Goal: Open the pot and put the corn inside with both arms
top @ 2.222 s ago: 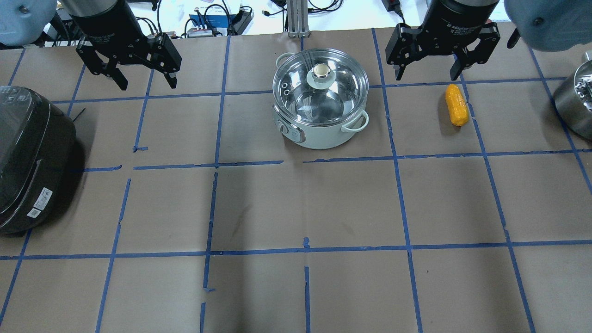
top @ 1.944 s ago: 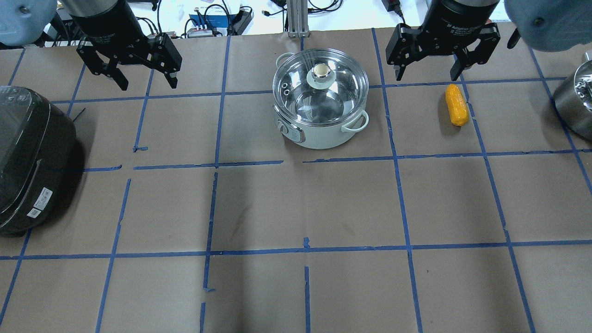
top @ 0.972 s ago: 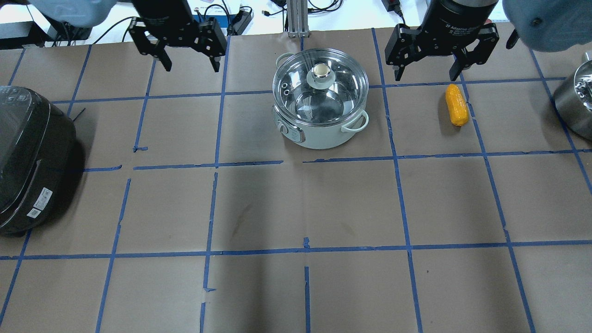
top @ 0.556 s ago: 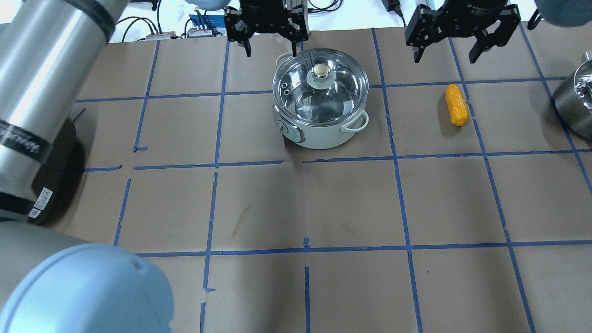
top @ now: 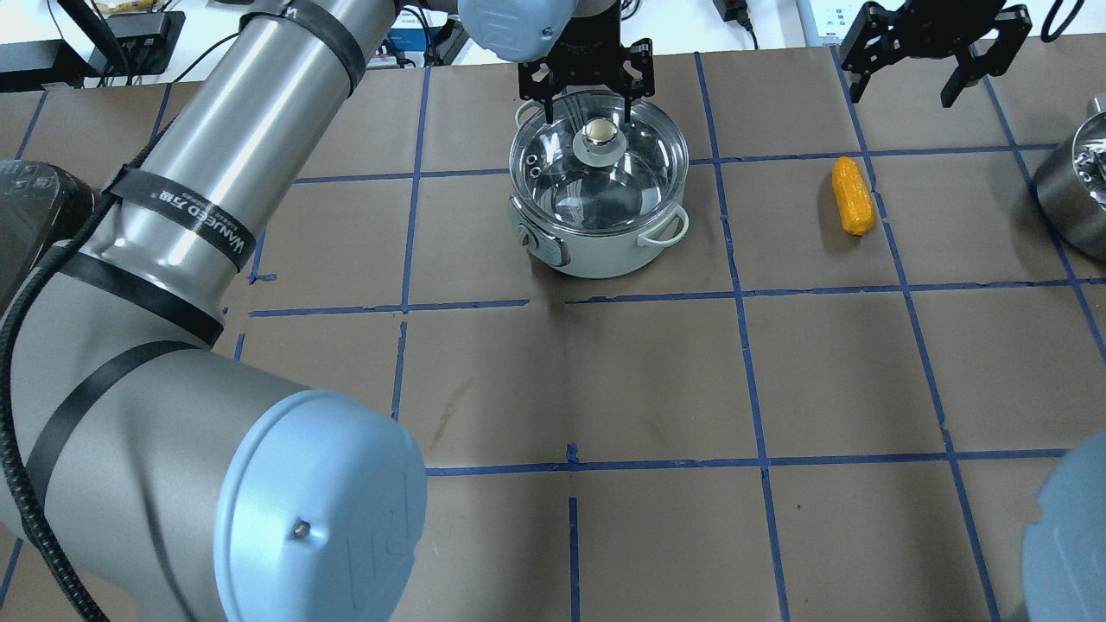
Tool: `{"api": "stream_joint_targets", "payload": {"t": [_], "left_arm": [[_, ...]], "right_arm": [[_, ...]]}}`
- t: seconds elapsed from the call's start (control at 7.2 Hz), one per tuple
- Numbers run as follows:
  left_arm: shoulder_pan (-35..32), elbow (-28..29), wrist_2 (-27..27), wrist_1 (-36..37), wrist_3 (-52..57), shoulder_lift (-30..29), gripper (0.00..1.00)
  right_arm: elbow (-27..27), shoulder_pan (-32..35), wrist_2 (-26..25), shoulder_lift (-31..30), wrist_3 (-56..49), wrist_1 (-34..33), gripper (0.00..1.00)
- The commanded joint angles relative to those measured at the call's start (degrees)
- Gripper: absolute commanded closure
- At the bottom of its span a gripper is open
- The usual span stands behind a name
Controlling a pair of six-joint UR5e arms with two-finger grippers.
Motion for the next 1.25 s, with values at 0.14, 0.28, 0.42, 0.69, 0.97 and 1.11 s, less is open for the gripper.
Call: {"api": "stream_joint_targets", "payload": {"t": [0.14,0.28,0.42,0.69,0.97,1.11], "left_arm": [[-0.08,-0.12,-1.40,1.77,-1.08,-2.11,0.00],[-0.08,-0.12,-1.50,2.64,-1.08,-2.47,0.03],[-0.08,-0.21,-1.59,2.65,-1.00,-2.38,0.44],[-0.08,-0.56,-1.59,2.65,-1.00,-2.38,0.93],[-0.08,-0.13,-1.41,2.57,-0.73,-1.07,0.97],[-0.08,-0.04,-1.07,1.78,-0.73,0.76,0.97]], "right_arm": [[7.30,-2.72,0.56,9.97,-10.01,-18.51,0.01],[10.74,-2.98,0.82,12.69,-11.15,-27.63,0.03],[11.82,-2.99,0.83,13.85,-11.68,-29.81,0.11],[11.82,-3.86,0.74,16.84,-14.32,-32.53,0.12],[12.09,-4.39,0.74,17.29,-14.85,-32.73,0.14],[12.35,-4.48,0.65,17.38,-14.85,-32.65,0.24]]}}
